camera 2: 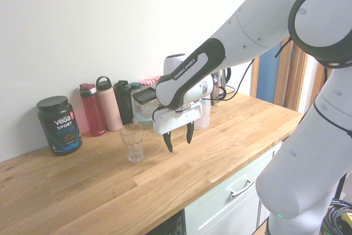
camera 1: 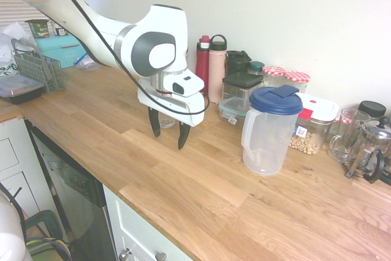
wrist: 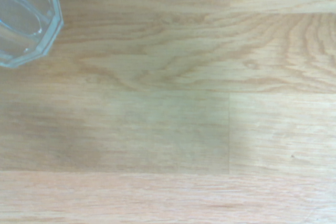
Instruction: Pour me some water
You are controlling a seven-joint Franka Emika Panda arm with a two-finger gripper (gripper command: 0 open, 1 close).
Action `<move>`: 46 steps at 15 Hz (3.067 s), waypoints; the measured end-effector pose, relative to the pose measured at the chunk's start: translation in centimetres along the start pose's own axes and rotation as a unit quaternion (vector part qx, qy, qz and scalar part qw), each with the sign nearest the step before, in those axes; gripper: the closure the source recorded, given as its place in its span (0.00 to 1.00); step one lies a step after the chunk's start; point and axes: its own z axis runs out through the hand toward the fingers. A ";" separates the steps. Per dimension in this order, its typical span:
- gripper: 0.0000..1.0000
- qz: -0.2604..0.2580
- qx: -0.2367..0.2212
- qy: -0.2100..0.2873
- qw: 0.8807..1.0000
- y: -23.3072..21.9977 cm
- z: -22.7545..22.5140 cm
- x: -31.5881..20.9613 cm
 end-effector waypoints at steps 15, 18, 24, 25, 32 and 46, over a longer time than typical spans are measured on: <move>0.00 0.115 0.122 0.142 0.976 12.7 -18.0 7.4; 0.00 0.118 0.121 0.151 0.974 12.8 -15.3 10.1; 1.00 0.110 0.105 0.143 0.978 11.1 -9.7 12.9; 1.00 0.110 0.104 0.143 0.978 11.1 -9.3 13.1; 1.00 0.108 0.105 0.148 0.978 11.1 -8.9 14.3; 1.00 0.103 0.102 0.150 0.978 11.0 -8.8 14.5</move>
